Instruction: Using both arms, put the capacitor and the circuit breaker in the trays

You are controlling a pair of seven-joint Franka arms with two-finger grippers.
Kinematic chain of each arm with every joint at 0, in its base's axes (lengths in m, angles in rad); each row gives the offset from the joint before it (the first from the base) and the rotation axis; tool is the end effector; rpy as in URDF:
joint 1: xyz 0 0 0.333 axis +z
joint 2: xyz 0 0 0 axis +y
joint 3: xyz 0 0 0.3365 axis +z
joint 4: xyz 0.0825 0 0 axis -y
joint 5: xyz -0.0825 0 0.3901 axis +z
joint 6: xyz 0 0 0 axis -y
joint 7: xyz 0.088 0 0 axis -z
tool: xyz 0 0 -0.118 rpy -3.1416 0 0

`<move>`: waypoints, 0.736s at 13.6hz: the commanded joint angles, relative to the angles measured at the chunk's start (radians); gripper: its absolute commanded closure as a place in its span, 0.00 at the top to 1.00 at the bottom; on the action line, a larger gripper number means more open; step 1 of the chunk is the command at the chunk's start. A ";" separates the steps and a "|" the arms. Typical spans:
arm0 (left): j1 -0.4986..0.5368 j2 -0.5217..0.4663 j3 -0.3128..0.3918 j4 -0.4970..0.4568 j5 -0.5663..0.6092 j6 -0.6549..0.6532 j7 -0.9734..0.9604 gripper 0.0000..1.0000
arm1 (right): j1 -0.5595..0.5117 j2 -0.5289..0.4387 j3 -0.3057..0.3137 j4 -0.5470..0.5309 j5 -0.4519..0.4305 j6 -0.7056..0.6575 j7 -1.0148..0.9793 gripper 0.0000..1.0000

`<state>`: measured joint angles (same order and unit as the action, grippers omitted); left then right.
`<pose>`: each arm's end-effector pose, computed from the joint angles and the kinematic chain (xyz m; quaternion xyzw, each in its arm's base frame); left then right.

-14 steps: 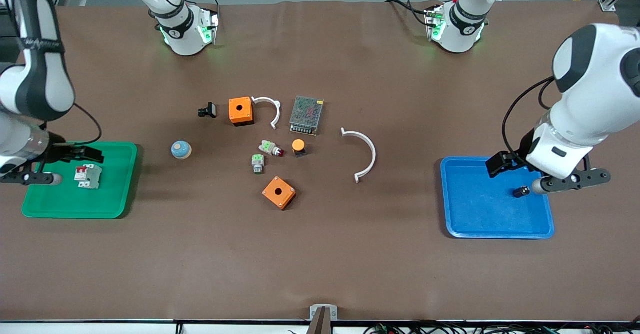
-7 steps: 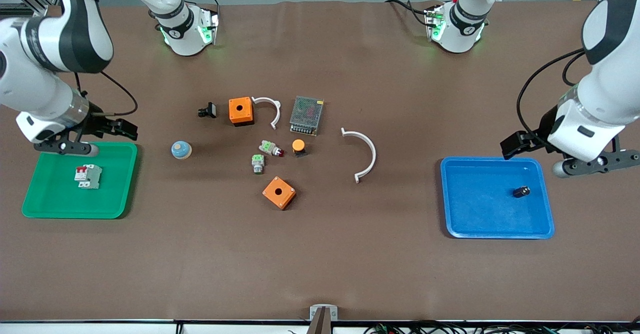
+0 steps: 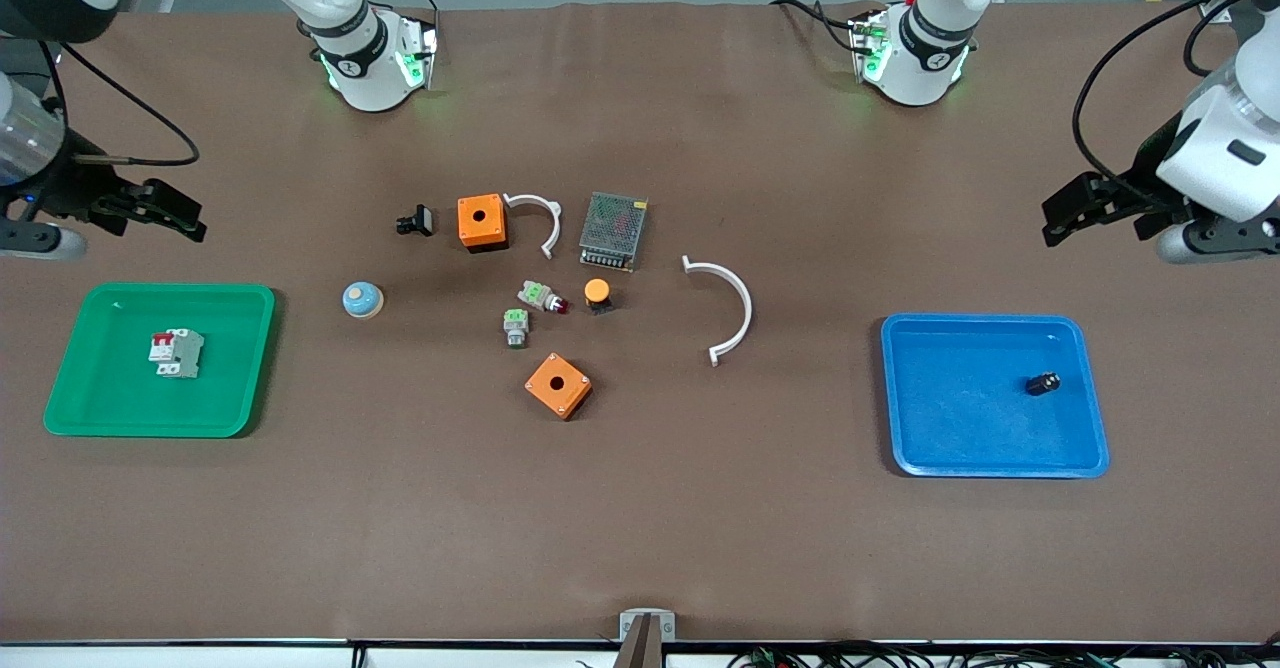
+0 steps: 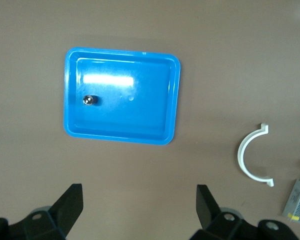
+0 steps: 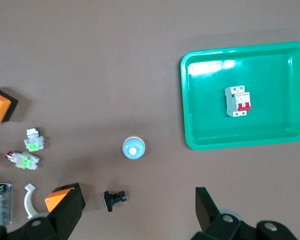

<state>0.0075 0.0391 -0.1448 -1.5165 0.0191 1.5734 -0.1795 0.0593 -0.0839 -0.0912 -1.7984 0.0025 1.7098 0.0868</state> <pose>0.5695 -0.0746 0.6383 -0.9997 -0.0212 -0.0101 0.0052 0.5391 -0.0187 0.5824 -0.9982 0.0593 0.0027 0.0050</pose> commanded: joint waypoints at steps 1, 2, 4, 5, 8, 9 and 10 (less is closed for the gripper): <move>-0.015 -0.068 0.022 -0.082 -0.016 0.004 0.035 1.00 | -0.041 0.016 -0.001 0.048 0.056 -0.016 -0.002 1.00; -0.012 -0.070 0.022 -0.080 -0.016 -0.012 0.037 1.00 | -0.039 0.019 0.001 0.071 0.056 -0.019 -0.002 1.00; -0.012 -0.080 0.022 -0.080 -0.016 -0.035 0.038 1.00 | -0.039 0.047 0.001 0.140 0.054 -0.053 -0.004 1.00; -0.014 -0.084 0.021 -0.082 -0.016 -0.038 0.038 1.00 | -0.036 0.068 0.001 0.181 0.053 -0.088 -0.004 1.00; -0.014 -0.074 0.021 -0.077 -0.014 -0.041 0.048 1.00 | -0.029 0.082 0.004 0.231 0.044 -0.125 -0.004 1.00; -0.012 -0.074 0.024 -0.077 -0.014 -0.042 0.052 1.00 | -0.030 0.082 0.005 0.243 0.047 -0.125 -0.004 1.00; -0.011 -0.074 0.030 -0.068 -0.013 -0.044 0.052 1.00 | -0.030 0.082 0.005 0.252 0.045 -0.125 -0.004 1.00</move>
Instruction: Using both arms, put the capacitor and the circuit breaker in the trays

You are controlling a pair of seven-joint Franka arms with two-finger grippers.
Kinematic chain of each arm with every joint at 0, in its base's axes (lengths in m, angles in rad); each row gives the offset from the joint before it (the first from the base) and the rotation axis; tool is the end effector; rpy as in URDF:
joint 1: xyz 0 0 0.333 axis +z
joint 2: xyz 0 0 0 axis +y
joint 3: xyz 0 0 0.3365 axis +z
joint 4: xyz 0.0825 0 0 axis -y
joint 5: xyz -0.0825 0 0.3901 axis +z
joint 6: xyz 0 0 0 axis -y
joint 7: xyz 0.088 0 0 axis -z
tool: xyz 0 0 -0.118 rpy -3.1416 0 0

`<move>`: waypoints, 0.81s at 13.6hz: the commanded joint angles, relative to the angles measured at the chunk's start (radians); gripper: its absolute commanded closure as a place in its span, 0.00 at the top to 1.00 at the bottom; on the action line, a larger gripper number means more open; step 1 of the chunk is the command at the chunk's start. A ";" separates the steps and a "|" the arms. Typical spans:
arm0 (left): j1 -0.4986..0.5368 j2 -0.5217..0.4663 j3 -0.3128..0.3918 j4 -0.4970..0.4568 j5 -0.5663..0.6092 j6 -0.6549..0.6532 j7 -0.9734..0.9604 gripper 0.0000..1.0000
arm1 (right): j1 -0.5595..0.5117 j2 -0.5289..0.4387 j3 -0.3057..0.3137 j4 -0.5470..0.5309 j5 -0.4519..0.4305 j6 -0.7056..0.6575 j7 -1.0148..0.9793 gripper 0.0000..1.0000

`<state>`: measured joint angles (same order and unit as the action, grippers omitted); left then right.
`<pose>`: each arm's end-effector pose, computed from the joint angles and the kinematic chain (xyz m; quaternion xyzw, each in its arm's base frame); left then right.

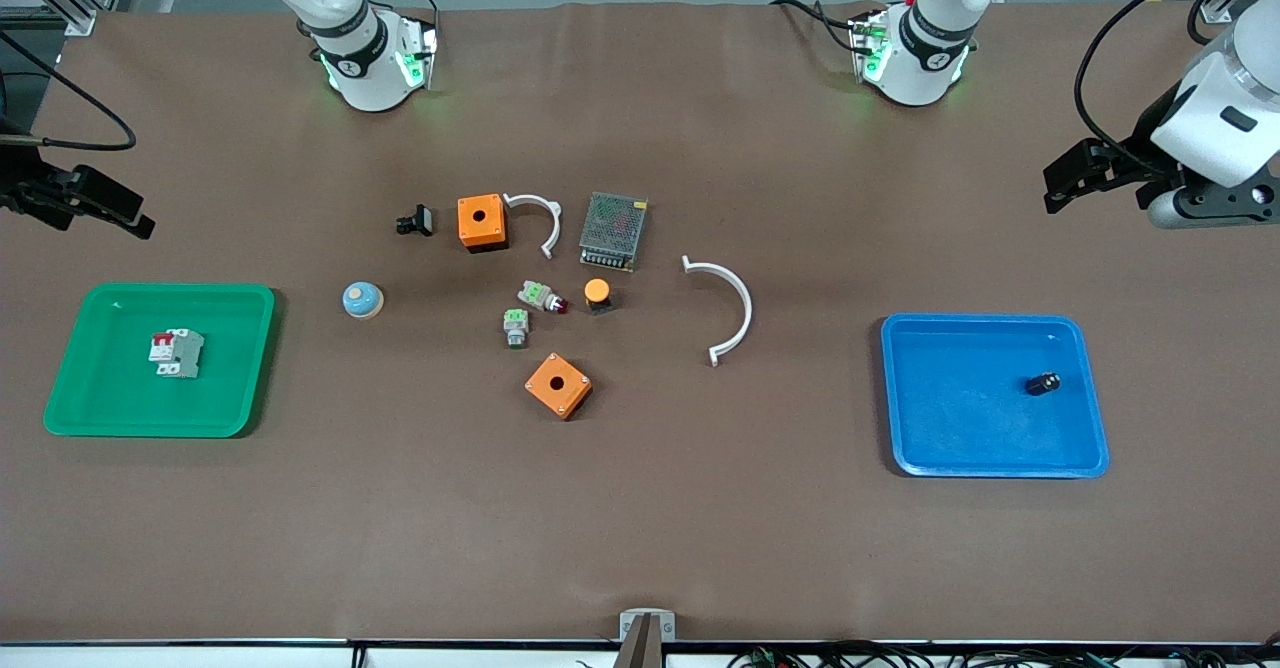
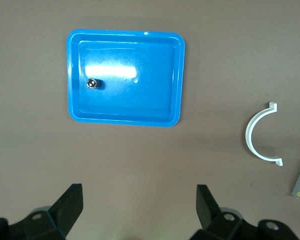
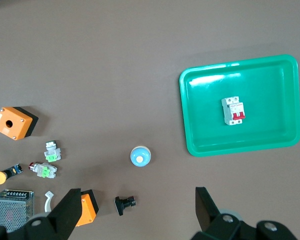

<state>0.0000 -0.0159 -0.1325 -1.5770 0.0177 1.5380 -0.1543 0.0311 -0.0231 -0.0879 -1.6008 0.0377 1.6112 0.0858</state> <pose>0.5471 -0.0714 0.6370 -0.9998 -0.0111 0.0101 0.0115 0.5566 -0.0279 0.6362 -0.9971 0.0717 -0.0164 0.0201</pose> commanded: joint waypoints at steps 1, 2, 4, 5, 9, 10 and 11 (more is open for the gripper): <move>0.005 -0.016 0.024 0.004 -0.012 -0.009 0.027 1.00 | -0.002 0.022 0.000 0.056 0.008 -0.027 -0.003 1.00; 0.011 -0.015 0.024 0.012 -0.010 -0.009 0.027 1.00 | -0.003 0.022 0.002 0.062 0.008 -0.027 -0.004 1.00; 0.006 0.002 0.022 0.015 0.019 -0.003 0.024 1.00 | -0.003 0.022 0.002 0.076 0.002 -0.027 -0.003 1.00; 0.008 0.008 0.019 0.021 0.031 0.001 0.024 1.00 | -0.005 0.022 0.002 0.076 -0.001 -0.027 -0.004 1.00; 0.008 0.004 0.021 0.028 0.027 0.005 0.024 1.00 | -0.003 0.022 0.002 0.090 -0.002 -0.028 -0.014 1.00; 0.006 0.002 0.018 0.031 0.025 0.005 0.024 1.00 | -0.002 0.022 0.002 0.090 -0.002 -0.028 -0.014 1.00; 0.008 0.004 0.017 0.032 0.027 0.005 0.025 1.00 | -0.002 0.022 0.002 0.090 -0.004 -0.028 -0.014 1.00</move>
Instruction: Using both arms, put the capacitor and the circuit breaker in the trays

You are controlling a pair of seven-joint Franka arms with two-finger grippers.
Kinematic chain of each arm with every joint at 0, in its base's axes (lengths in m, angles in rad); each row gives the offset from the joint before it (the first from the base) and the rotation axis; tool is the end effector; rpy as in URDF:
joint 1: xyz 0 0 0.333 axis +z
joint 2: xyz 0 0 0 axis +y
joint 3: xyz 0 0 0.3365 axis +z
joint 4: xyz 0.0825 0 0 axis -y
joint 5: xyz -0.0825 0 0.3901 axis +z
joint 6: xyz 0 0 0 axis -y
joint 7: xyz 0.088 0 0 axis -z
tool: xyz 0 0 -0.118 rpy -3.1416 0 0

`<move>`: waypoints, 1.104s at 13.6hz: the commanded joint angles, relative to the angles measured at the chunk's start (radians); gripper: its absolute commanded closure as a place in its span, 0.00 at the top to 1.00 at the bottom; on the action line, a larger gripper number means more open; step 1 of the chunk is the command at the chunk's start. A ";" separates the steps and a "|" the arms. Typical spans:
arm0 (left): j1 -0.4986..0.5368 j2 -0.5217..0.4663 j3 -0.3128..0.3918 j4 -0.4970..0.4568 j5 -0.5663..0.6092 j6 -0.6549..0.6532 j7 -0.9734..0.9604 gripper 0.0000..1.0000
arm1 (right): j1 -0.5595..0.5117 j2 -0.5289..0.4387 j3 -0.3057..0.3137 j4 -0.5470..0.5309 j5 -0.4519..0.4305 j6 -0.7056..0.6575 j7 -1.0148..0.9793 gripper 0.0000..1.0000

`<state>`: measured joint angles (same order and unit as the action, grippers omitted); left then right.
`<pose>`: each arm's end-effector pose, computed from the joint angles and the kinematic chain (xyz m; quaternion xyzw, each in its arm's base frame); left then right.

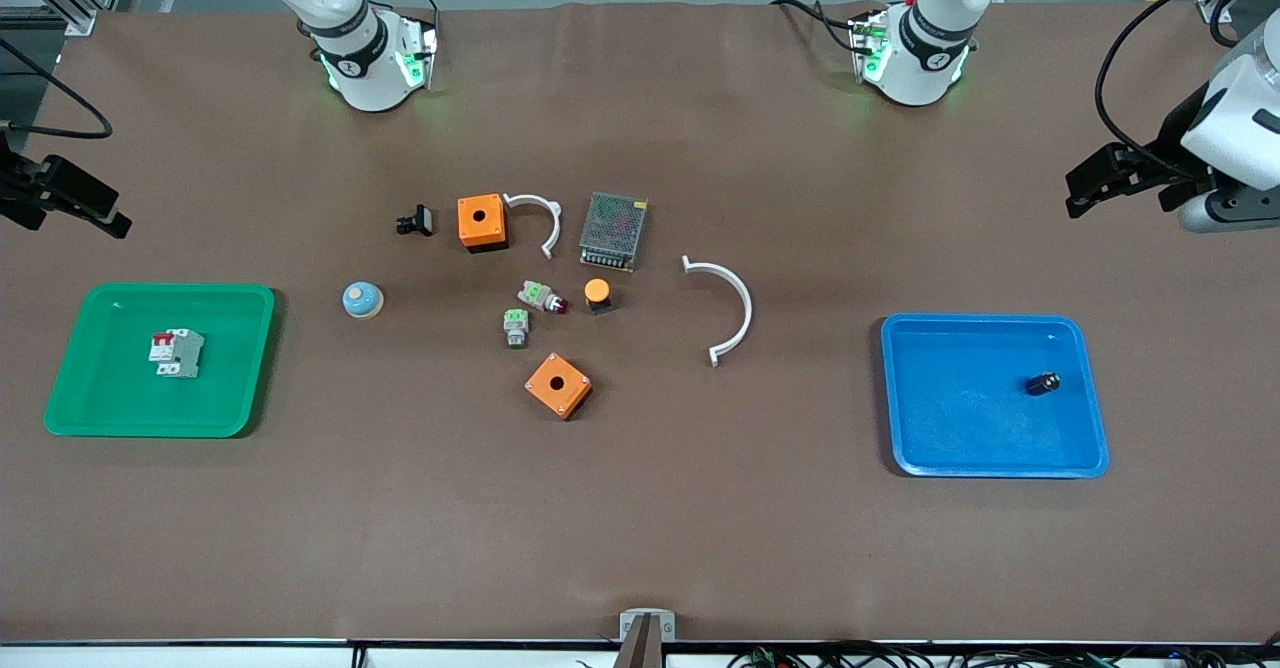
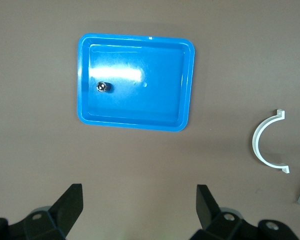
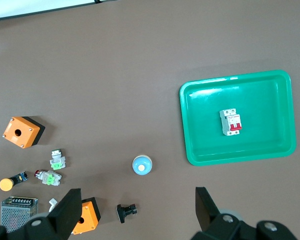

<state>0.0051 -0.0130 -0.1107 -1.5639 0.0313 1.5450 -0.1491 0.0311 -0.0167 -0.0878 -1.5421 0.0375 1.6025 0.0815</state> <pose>0.5511 -0.0551 0.6423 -0.9996 -0.0221 0.0009 0.0166 0.5590 -0.0279 0.6601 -0.9967 0.0689 -0.0383 0.0200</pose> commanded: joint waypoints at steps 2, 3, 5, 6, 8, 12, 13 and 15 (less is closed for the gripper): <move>0.003 -0.001 -0.006 0.019 0.013 -0.002 0.022 1.00 | -0.005 0.015 0.002 0.033 -0.004 -0.019 -0.038 1.00; 0.003 0.001 -0.006 0.018 0.015 0.000 0.022 1.00 | -0.005 0.015 0.002 0.033 -0.004 -0.019 -0.045 1.00; 0.006 0.001 -0.004 0.016 0.010 0.010 0.022 1.00 | -0.007 0.015 0.002 0.036 -0.005 -0.019 -0.045 1.00; 0.004 -0.005 -0.004 0.010 0.010 0.012 0.022 1.00 | -0.008 0.015 0.002 0.039 -0.005 -0.019 -0.045 1.00; 0.006 -0.007 -0.004 0.008 0.010 0.014 0.023 1.00 | -0.008 0.015 0.000 0.046 -0.007 -0.019 -0.045 1.00; 0.007 -0.007 0.000 0.011 0.004 0.021 0.048 1.00 | -0.008 0.015 0.000 0.050 -0.007 -0.021 -0.045 1.00; 0.007 -0.008 0.000 0.011 0.004 0.030 0.049 1.00 | -0.008 0.015 0.002 0.050 -0.007 -0.021 -0.045 1.00; 0.007 -0.007 0.000 0.011 0.002 0.037 0.048 1.00 | -0.010 0.015 0.000 0.051 -0.007 -0.021 -0.045 1.00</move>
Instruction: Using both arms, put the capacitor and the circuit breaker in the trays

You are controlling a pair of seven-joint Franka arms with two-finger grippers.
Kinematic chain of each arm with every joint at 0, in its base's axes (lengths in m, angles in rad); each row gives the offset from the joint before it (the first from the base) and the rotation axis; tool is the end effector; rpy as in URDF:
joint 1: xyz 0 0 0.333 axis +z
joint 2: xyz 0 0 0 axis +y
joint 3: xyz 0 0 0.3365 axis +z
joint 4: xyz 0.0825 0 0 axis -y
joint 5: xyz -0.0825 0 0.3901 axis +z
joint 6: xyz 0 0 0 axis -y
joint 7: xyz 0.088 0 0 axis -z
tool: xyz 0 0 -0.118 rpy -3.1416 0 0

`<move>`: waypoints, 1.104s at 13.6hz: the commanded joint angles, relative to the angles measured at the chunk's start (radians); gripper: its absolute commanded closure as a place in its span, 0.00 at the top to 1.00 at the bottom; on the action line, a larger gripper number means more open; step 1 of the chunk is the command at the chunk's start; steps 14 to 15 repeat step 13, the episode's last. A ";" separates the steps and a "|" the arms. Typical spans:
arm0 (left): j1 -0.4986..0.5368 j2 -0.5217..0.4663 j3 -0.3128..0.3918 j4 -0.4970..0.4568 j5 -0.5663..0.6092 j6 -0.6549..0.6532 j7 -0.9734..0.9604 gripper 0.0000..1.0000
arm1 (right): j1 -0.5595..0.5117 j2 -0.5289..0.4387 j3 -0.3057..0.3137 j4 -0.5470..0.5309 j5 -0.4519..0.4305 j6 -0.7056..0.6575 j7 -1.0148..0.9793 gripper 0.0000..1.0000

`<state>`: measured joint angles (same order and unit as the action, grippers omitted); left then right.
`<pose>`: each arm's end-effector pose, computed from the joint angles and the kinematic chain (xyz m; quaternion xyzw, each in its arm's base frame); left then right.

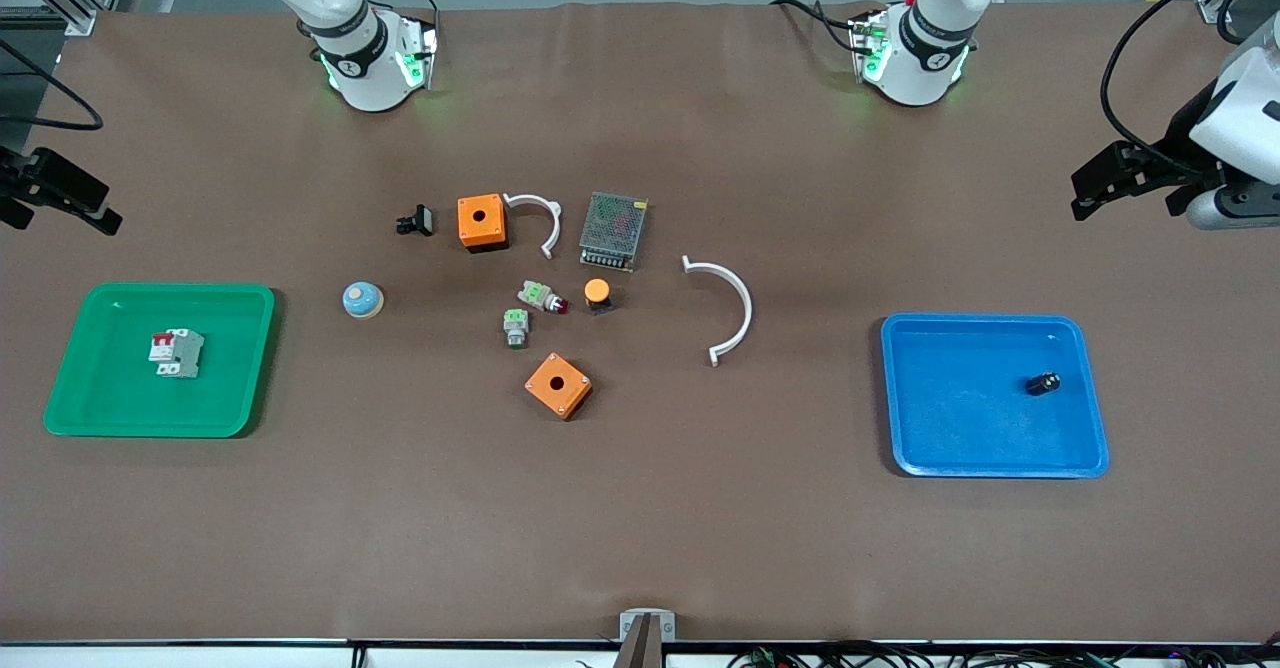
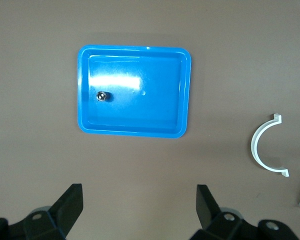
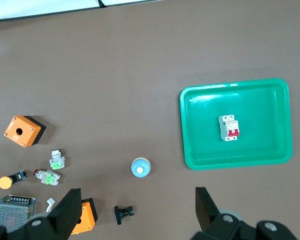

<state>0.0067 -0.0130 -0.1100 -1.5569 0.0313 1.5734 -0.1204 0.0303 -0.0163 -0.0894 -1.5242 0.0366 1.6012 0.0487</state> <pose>0.5547 -0.0542 0.6482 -0.9997 -0.0087 -0.0164 0.0146 0.5590 -0.0293 0.6684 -0.9973 0.0535 -0.0467 0.0188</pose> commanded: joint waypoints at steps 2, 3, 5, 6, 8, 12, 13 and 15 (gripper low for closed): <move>0.004 -0.002 0.000 0.009 0.001 0.008 0.019 1.00 | -0.010 0.015 0.002 0.033 -0.006 -0.020 -0.012 1.00; 0.004 -0.002 0.000 0.011 0.002 0.008 0.019 1.00 | -0.010 0.015 0.000 0.033 -0.006 -0.020 -0.010 1.00; 0.004 -0.001 0.000 0.012 0.001 0.008 0.019 1.00 | -0.010 0.015 0.000 0.033 -0.007 -0.021 -0.009 1.00; 0.004 -0.001 0.000 0.011 0.001 0.010 0.019 1.00 | -0.012 0.015 0.000 0.038 -0.009 -0.032 -0.009 1.00; 0.006 0.001 0.000 0.012 0.004 0.008 0.021 1.00 | -0.023 0.019 -0.001 0.068 -0.009 -0.062 -0.009 1.00; 0.004 0.005 0.001 0.041 0.012 0.008 0.019 1.00 | -0.023 0.022 -0.001 0.070 -0.009 -0.064 -0.009 1.00; 0.004 0.005 0.001 0.041 0.010 0.008 0.019 1.00 | -0.023 0.022 -0.001 0.070 -0.009 -0.064 -0.010 1.00; 0.004 0.005 0.001 0.041 0.010 0.008 0.019 1.00 | -0.023 0.022 -0.001 0.070 -0.009 -0.064 -0.010 1.00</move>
